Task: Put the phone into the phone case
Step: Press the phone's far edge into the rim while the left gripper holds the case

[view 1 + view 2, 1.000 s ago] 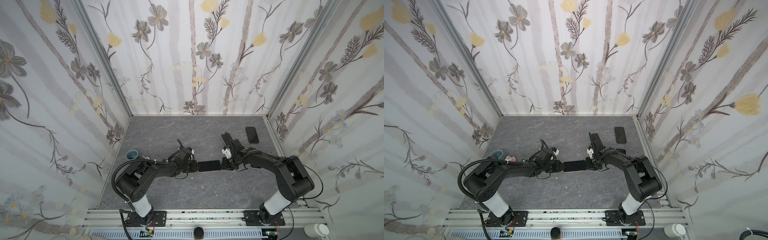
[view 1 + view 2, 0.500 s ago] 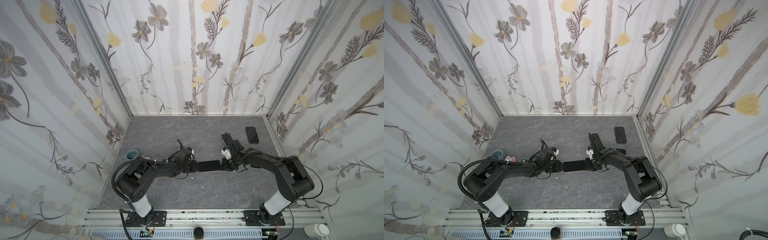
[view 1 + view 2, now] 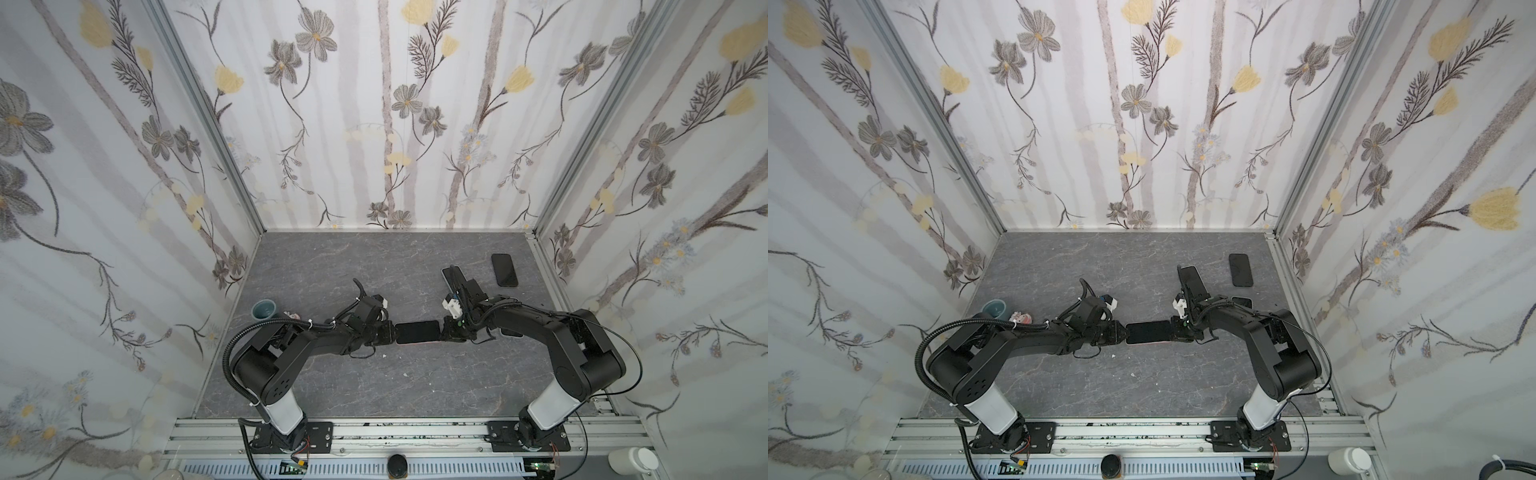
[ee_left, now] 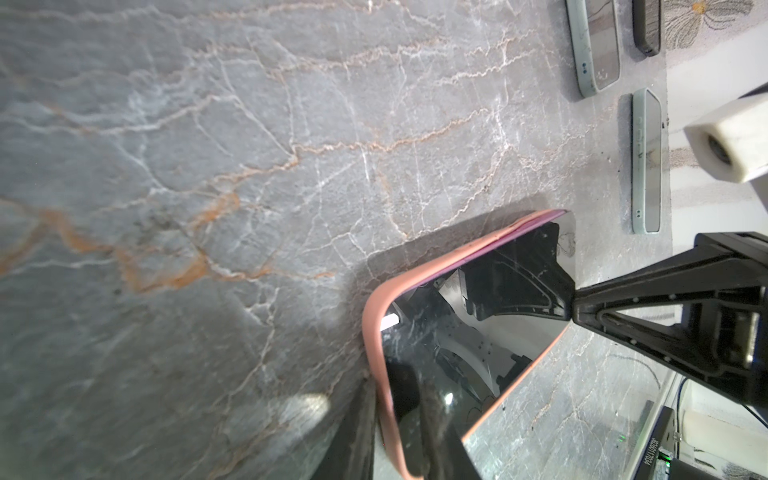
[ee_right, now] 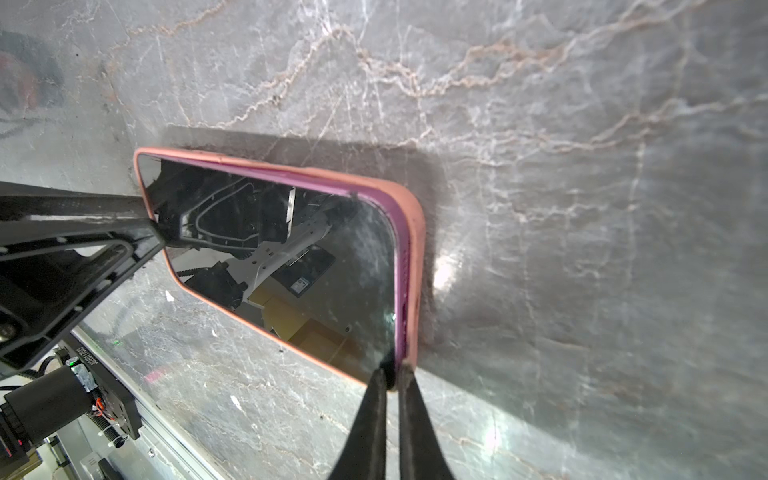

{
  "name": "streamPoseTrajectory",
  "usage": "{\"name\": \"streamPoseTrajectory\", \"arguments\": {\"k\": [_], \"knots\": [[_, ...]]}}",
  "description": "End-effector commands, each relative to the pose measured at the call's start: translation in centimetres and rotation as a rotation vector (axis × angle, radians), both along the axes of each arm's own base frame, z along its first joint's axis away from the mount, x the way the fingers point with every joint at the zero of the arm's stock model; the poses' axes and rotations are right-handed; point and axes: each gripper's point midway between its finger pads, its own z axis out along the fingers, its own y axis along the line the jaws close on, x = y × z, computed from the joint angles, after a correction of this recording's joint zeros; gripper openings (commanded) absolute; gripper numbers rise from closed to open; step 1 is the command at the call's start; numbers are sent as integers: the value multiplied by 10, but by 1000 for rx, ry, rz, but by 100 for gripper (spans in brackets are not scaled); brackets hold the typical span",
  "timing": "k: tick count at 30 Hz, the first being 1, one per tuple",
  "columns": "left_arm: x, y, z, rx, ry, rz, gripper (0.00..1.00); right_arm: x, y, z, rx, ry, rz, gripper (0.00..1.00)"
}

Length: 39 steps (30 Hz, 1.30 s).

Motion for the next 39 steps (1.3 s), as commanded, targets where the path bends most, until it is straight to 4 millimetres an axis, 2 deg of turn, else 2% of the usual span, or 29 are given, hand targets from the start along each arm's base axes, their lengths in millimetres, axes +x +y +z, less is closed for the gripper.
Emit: {"name": "streamPoseTrajectory", "arguments": {"k": [1, 5, 9, 13, 18, 23, 29, 39], "knots": [[-11, 17, -19, 89, 58, 20, 23, -10, -33, -31, -210, 30, -15, 12], [-10, 17, -18, 90, 55, 19, 23, -5, -29, -23, -193, 13, -18, 13], [-8, 16, -11, 86, 39, 21, 23, 9, -22, 6, -176, -57, -21, 18], [-1, 12, 4, 71, 7, 23, 23, 27, -18, 41, -165, -151, -37, 21], [11, 6, 17, 75, -24, 12, 24, 44, -13, 57, -160, -202, -27, 21], [17, 1, 17, 90, -25, 3, 25, 52, -4, 49, -155, -176, 5, 20], [16, 5, 9, 118, -18, 5, 25, 58, 5, 40, -146, -157, 30, 17], [13, 4, 1, 114, 2, -2, 25, 51, 8, 19, -165, -104, 61, 16]]}}
